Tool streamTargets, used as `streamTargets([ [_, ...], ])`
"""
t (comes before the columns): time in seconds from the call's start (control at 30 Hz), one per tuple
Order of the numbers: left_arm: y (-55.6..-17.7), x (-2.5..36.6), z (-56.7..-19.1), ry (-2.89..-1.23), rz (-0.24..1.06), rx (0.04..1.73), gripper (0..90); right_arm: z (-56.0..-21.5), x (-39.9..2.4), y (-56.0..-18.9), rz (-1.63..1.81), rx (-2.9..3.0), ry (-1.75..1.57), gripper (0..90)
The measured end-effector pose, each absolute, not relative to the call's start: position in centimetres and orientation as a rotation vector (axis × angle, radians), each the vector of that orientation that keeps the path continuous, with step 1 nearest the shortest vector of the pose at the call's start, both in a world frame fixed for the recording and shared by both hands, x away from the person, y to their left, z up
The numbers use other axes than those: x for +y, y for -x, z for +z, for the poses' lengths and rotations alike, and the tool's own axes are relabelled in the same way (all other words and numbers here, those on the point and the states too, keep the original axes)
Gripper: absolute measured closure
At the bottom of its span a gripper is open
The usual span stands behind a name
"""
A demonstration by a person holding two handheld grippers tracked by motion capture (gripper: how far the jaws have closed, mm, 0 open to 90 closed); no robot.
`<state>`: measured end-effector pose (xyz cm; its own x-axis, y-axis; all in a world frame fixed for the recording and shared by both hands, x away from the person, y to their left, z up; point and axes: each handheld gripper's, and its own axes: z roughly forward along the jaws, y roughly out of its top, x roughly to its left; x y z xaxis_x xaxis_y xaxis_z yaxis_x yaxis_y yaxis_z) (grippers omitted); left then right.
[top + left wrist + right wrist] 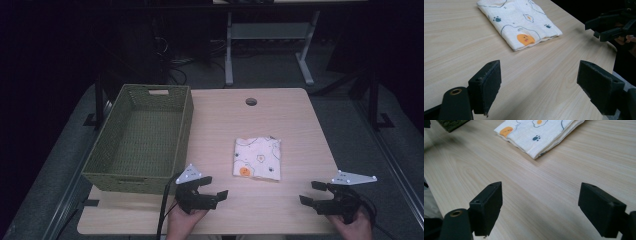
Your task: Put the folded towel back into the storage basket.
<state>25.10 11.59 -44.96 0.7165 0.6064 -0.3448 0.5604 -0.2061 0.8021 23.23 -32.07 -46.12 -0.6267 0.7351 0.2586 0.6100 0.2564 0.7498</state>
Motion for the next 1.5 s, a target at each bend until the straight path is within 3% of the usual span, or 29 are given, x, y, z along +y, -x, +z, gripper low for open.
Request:
streamTargets([
  [0.6,-27.2,9.8,-45.4,-1.882,-0.028,0.921,20.7,-45.4,-31.1,-26.0,1.375,2.389,-1.308,14.6],
  [1.5,-32.8,4.4,-45.9,-1.889,-0.052,1.073,25.0,-43.0,-28.5,-34.8,1.348,2.545,-1.296,18.7],
])
